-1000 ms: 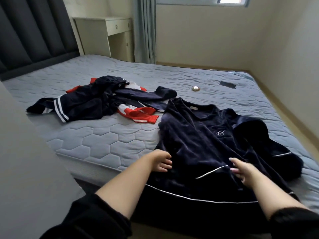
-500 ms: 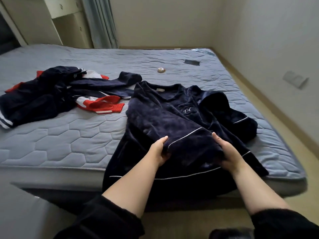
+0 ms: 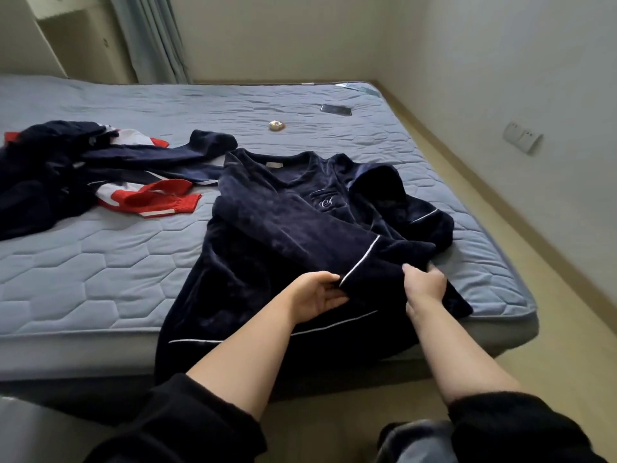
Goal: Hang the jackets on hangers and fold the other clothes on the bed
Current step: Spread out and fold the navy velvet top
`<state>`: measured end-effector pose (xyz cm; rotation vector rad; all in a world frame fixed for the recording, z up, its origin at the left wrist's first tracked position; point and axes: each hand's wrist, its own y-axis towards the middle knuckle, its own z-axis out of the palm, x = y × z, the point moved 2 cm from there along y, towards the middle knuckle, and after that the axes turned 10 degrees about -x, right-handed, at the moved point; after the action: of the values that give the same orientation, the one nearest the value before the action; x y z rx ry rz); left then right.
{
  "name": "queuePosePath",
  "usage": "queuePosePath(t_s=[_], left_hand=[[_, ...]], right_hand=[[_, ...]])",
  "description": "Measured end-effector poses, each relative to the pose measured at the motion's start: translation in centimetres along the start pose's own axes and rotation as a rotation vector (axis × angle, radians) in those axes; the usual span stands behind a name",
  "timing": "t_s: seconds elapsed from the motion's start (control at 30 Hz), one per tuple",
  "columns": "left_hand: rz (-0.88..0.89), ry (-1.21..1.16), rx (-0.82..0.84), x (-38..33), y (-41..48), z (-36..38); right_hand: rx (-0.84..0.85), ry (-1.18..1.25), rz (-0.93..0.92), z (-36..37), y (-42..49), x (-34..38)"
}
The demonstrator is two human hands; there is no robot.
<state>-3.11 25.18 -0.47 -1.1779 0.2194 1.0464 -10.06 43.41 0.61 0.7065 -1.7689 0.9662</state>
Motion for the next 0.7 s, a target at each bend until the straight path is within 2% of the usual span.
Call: queuePosePath(t_s=[0.03,0.1,0.17,0.23,0.33,0.4,0.43,0.47,0.53,0.57,0.63,0.7], left_hand=[[-0.01,0.073,-0.004,0.4,0.0,0.1],[-0.011,0.13,-0.09,1.3,0.4,-0.4],[-0.016,0.012,-0.161,1.9,1.0,-1.2],[-0.023,-0.066,-0.172,1.9,1.3,-1.6],[-0.028,-0.071,-0.179,1.6,1.5,-2.0],[-0.036,-0.082,-0.191,1.4,1.5,-2.1],[-0.034,-0.096,-0.201,1.3,1.6,-2.3],[-0.023,-0.111,-0.216,1.2,1.6,-2.5],[0.004,-0.168,-0.242,0.9,1.6,-3.3],[0.02,-0.196,-0.256,0.7,1.5,-3.8],[0.071,-0.204,-0.303,-0.1,1.4,-4.9],[0.24,0.029,-0.436,-1.5,1.2,-6.6]], right_hand=[[-0.051,-0.1,0.009,-0.4,0.4,-0.7],[-0.024,-0.251,0.145,-0.8,0.8,-2.4],[0.004,-0.356,0.147,-1.0,0.5,-2.9],[-0.055,-0.385,-0.057,-1.2,0.1,-1.9],[-0.131,-0.497,-0.601,-1.1,-0.5,-0.4],[-0.027,-0.671,-0.864,0.0,-0.5,-1.1],[0.07,-0.8,-0.884,0.6,-0.6,-1.9],[0.157,-0.956,-0.824,1.1,-0.6,-3.0],[0.242,-1.208,-0.586,1.7,-1.0,-4.7],[0.224,-1.236,-0.507,2.0,-1.3,-5.1],[0.141,-1.193,-0.495,2.9,-2.5,-4.7],[0.117,-1.156,-0.605,4.2,-3.8,-4.0]])
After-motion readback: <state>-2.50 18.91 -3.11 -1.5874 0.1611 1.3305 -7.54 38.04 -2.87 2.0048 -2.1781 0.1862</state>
